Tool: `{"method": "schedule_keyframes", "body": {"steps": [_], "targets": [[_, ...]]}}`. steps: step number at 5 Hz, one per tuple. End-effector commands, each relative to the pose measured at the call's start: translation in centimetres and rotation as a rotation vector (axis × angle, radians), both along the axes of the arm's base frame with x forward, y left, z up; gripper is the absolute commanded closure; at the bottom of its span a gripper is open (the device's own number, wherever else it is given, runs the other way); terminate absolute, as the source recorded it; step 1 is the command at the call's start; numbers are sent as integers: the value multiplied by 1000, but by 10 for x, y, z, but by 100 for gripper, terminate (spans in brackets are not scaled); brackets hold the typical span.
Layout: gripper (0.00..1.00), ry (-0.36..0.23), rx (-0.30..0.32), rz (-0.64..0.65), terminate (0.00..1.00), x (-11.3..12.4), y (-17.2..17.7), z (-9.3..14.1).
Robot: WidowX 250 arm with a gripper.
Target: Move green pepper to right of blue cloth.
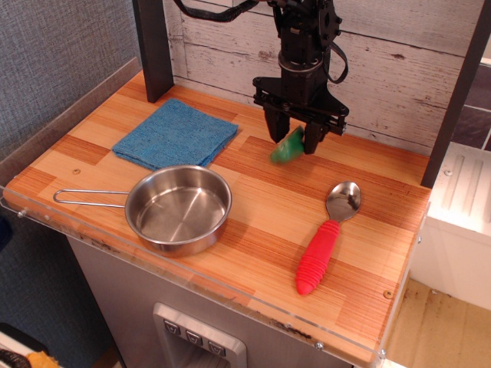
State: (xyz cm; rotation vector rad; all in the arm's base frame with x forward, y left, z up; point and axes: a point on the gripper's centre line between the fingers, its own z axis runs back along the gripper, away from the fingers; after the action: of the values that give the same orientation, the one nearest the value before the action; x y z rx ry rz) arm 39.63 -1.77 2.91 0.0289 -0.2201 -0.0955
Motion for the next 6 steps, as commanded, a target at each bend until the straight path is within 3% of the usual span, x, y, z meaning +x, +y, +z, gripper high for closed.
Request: {"method": "schedule_keyframes", "body": {"steps": [1,2,3,4,6], "targets": [[0,-39,-78,0,0,-17,5,54],[0,-75,-115,34,0,-37,23,86],[0,-57,-112,66,0,-62,45,100],[0,-22,-53,82,0,-82,64,91],[0,24,66,-4,0,-96,77,82]]}}
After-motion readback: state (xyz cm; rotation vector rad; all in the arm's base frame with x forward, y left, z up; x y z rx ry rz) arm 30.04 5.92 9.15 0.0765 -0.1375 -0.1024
